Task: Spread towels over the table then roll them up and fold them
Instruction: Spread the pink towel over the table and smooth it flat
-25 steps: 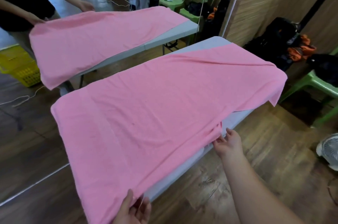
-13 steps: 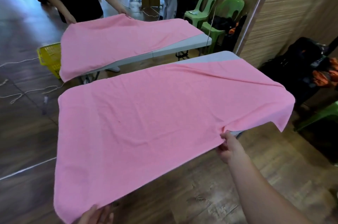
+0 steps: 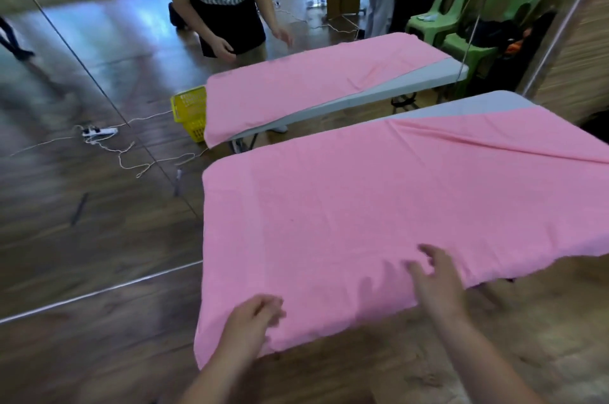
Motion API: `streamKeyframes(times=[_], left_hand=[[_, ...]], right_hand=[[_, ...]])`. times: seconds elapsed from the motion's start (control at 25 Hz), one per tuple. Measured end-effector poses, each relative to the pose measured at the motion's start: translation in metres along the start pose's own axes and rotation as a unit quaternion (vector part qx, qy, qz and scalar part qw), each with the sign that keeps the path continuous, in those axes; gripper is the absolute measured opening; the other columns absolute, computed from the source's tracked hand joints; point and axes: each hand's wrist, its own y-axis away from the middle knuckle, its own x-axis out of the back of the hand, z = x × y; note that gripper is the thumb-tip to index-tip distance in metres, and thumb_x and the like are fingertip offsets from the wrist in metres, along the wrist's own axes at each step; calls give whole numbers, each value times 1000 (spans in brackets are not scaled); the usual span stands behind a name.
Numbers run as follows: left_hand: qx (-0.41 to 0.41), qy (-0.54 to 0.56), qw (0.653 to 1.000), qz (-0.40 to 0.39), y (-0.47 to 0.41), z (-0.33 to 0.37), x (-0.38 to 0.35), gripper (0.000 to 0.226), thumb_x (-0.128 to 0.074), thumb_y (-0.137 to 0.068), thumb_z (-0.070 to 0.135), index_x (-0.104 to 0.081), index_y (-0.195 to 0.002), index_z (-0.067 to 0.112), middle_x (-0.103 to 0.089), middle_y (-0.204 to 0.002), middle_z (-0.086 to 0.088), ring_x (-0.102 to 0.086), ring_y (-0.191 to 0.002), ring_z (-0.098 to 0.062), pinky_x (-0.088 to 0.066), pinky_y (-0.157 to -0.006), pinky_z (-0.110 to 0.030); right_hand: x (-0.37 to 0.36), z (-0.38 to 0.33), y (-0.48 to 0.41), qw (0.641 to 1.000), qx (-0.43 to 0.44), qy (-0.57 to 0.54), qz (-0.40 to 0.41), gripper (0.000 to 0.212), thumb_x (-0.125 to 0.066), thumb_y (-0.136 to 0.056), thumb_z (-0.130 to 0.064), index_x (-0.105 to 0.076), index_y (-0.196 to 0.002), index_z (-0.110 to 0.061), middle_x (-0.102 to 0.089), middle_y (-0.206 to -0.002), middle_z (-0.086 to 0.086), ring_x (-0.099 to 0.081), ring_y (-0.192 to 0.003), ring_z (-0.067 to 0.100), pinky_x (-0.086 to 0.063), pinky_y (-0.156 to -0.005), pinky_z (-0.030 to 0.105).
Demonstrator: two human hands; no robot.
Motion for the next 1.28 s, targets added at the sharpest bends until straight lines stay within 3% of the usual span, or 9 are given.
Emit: streamKeyframes(times=[0.12, 0.28, 0.48, 0.56, 0.72, 0.84, 0.92, 1.08, 1.28], left_hand=[[-210, -328, 921, 7, -85, 20, 39, 35, -49, -94, 42, -58, -127, 35, -55, -137, 14, -48, -126, -12, -39, -107, -33], [-306, -511, 803, 3, -177, -28, 100, 65, -38, -84, 61, -42, -144, 35, -29, -158, 4, -32, -144, -23, -31, -113, -42], [-407, -466, 772, -147, -214, -55, 163, 73, -58, -74, 61, -41, -143, 42, -36, -155, 9, -34, -140, -14, -24, -108, -27], [-465, -460, 734, -182, -225, -55, 184, 75, -63, -69, 57, -46, -140, 40, -39, -154, 9, -36, -139, -13, -28, -106, -28], [-584, -507, 576, -263, -264, -39, 219, 70, -60, -55, 50, -57, -123, 38, -52, -143, 3, -49, -129, -19, -33, -103, -41], [-591, -505, 566, -275, -300, -9, 218, 42, -67, -63, 40, -58, -103, 33, -56, -116, 4, -56, -105, -22, -42, -90, -38], [-629, -487, 527, -299, -321, 5, 214, 24, -66, -75, 42, -54, -93, 32, -52, -99, 8, -52, -92, -18, -44, -76, -33], [-680, -436, 464, -365, -350, 24, 200, 19, -57, -88, 51, -54, -89, 33, -51, -87, 12, -51, -83, -13, -47, -65, -30], [-655, -400, 476, -429, -371, 55, 162, 19, -48, -90, 47, -54, -92, 29, -60, -89, 8, -59, -83, -18, -49, -62, -33]], right_hand=[[-82, -27, 42, 947, 165, 192, -197, 55, -63, -83, -37, -53, -133, -16, -48, -142, 14, -43, -130, 32, -34, -111, 41], [-123, 24, 48, 890, 208, 352, -205, 67, -32, -91, -67, -48, -140, -24, -41, -151, 7, -41, -137, 31, -17, -113, 37], [-81, 30, 69, 900, 18, 428, -83, 76, -19, -89, -72, -53, -136, -23, -47, -146, 15, -41, -134, 35, -35, -104, 51], [-99, 0, 82, 900, -31, 434, -33, 65, -27, -91, -59, -58, -128, -15, -52, -137, 22, -43, -129, 38, -40, -101, 54], [-224, -84, 141, 937, 56, 346, 2, 37, -55, -70, -36, -66, -102, -20, -61, -111, 6, -54, -103, 27, -55, -81, 38], [-322, -126, 176, 923, 174, 319, -125, 35, -65, -58, -49, -59, -84, -27, -57, -84, -3, -54, -75, 20, -45, -51, 27], [-365, -139, 188, 912, 170, 338, -159, 37, -66, -53, -52, -56, -78, -27, -53, -72, -5, -52, -64, 18, -32, -41, 27], [-379, -142, 183, 906, 104, 402, -83, 28, -58, -63, -51, -51, -76, -28, -51, -72, -9, -53, -65, 14, -24, -40, 27], [-358, -152, 181, 920, -107, 368, 88, 14, -48, -80, -36, -55, -84, -25, -57, -84, 0, -59, -81, 27, -47, -60, 38]])
